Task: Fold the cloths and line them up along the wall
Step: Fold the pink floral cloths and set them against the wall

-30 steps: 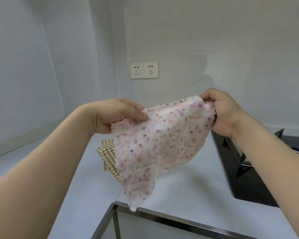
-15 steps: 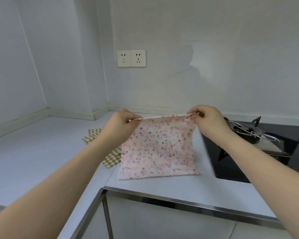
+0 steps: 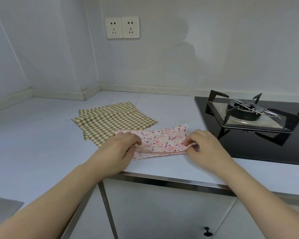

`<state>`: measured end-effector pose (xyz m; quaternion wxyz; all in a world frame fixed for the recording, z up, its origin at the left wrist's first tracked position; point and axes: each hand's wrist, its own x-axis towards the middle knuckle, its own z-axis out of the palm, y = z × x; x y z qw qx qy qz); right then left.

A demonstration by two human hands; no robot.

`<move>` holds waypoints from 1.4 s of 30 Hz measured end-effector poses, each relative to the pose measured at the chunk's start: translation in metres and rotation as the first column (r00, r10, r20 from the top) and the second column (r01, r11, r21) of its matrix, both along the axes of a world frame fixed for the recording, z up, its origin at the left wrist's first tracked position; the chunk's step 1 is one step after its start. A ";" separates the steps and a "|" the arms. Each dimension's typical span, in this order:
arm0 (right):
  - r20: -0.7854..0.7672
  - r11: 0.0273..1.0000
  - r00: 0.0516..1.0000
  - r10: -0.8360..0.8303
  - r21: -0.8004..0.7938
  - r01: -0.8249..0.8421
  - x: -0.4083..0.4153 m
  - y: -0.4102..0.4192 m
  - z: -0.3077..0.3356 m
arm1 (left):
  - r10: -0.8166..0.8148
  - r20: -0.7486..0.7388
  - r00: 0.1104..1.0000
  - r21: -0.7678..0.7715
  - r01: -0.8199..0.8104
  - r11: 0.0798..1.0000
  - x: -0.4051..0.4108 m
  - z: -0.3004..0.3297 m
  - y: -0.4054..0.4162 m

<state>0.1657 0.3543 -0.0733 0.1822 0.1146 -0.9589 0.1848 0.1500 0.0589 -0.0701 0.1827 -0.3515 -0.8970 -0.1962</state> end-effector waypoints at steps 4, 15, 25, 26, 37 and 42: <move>0.030 0.998 0.998 0.063 0.010 -0.063 0.003 0.001 0.003 | -0.082 0.033 0.996 -0.036 0.083 0.996 0.001 0.008 -0.001; 0.076 0.992 0.990 0.121 0.016 -0.122 -0.001 0.002 0.000 | 0.117 0.108 0.987 0.071 -0.125 0.990 -0.007 0.002 -0.002; 0.008 0.884 1.000 -0.003 -0.468 0.006 0.001 0.007 0.004 | 0.142 0.018 0.990 -0.036 -0.142 0.989 0.005 0.015 -0.004; 0.001 0.878 1.000 -0.016 -0.479 0.015 0.001 0.009 0.004 | 0.154 0.001 0.988 -0.061 -0.154 0.986 0.006 0.016 -0.004; -0.024 0.790 0.999 -0.029 -0.613 0.008 0.008 0.009 0.015 | 0.145 0.097 0.985 0.088 -0.153 0.984 0.003 0.048 -0.011; -0.053 0.722 0.998 -0.040 -0.692 -0.008 0.012 0.003 0.048 | 0.124 0.099 0.987 0.214 -0.143 0.966 0.006 0.064 -0.016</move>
